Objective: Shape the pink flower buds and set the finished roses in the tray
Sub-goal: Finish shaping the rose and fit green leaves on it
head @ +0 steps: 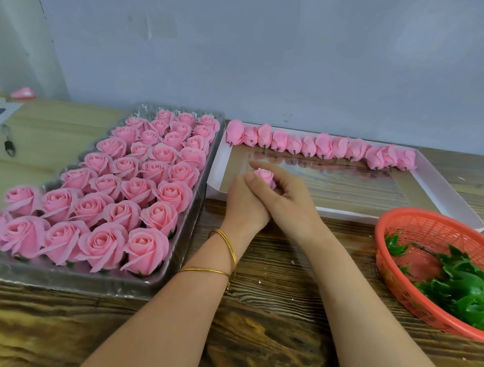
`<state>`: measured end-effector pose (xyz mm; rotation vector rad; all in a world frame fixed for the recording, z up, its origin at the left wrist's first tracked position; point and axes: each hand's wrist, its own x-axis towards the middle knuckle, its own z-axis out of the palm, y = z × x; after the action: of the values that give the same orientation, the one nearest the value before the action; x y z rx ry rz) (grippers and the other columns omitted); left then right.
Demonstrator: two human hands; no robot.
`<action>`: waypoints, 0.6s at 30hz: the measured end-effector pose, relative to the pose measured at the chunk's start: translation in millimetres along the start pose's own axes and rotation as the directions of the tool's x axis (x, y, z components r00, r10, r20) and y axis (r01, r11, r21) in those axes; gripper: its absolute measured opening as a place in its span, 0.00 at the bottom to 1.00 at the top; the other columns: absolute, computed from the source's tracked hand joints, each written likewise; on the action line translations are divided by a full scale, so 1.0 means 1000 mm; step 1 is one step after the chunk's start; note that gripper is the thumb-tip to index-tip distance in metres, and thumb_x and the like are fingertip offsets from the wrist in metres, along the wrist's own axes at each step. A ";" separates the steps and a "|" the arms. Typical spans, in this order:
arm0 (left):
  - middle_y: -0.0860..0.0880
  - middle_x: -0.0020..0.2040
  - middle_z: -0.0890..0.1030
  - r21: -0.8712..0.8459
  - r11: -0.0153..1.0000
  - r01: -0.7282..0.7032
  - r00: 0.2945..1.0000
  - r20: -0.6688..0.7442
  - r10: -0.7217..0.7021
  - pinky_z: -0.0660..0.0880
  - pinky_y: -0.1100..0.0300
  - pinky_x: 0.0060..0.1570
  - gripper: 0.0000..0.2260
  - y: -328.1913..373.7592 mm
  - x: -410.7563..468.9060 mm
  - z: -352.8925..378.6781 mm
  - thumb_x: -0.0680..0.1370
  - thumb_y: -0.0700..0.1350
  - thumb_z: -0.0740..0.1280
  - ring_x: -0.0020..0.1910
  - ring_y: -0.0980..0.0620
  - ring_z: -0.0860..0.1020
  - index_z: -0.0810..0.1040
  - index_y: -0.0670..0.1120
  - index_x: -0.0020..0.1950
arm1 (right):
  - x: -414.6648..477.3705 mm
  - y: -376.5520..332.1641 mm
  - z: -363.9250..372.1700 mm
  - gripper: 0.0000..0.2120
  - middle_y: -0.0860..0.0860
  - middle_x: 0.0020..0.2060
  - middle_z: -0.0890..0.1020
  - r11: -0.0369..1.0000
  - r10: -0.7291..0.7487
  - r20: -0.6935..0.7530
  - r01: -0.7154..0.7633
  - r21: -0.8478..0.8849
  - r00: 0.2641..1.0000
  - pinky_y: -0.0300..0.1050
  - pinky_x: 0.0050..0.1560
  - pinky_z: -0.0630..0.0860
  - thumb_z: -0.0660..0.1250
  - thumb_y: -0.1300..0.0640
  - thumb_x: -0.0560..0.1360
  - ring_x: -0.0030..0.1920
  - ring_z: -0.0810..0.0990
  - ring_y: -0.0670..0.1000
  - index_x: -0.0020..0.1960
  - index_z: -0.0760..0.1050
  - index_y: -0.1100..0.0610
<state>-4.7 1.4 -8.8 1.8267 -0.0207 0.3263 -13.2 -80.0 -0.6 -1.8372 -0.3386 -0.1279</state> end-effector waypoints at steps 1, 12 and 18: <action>0.53 0.33 0.74 0.038 0.999 -0.008 1.000 -0.001 0.008 0.77 0.45 0.50 0.12 -0.002 0.001 -0.001 0.76 0.43 0.60 0.39 0.50 0.76 0.72 0.52 0.33 | -0.001 0.000 0.000 0.18 0.50 0.58 0.83 1.000 -0.004 0.011 0.004 -0.013 1.000 0.52 0.67 0.73 0.69 0.51 0.77 0.60 0.79 0.46 0.65 0.77 0.54; 0.56 0.28 0.71 0.042 0.998 -0.046 0.996 -0.070 0.049 0.68 0.64 0.32 0.18 -0.007 0.000 -0.002 0.77 0.38 0.65 0.30 0.61 0.69 0.70 0.53 0.29 | -0.001 0.000 -0.006 0.25 0.49 0.64 0.79 0.993 -0.003 0.114 0.016 -0.114 0.993 0.50 0.71 0.68 0.66 0.45 0.77 0.66 0.75 0.44 0.72 0.71 0.53; 0.56 0.26 0.70 0.097 0.994 -0.053 0.997 -0.049 0.058 0.66 0.73 0.28 0.19 -0.002 -0.002 -0.004 0.78 0.37 0.64 0.29 0.62 0.69 0.69 0.53 0.29 | -0.003 -0.002 -0.005 0.29 0.49 0.65 0.79 0.997 0.014 0.105 -0.006 -0.075 0.994 0.50 0.71 0.68 0.65 0.41 0.74 0.66 0.75 0.44 0.71 0.71 0.53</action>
<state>-7.1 4.9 -10.1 1.9143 -0.0202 0.4198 -15.9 -85.0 2.2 -1.9237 -0.4030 -0.0369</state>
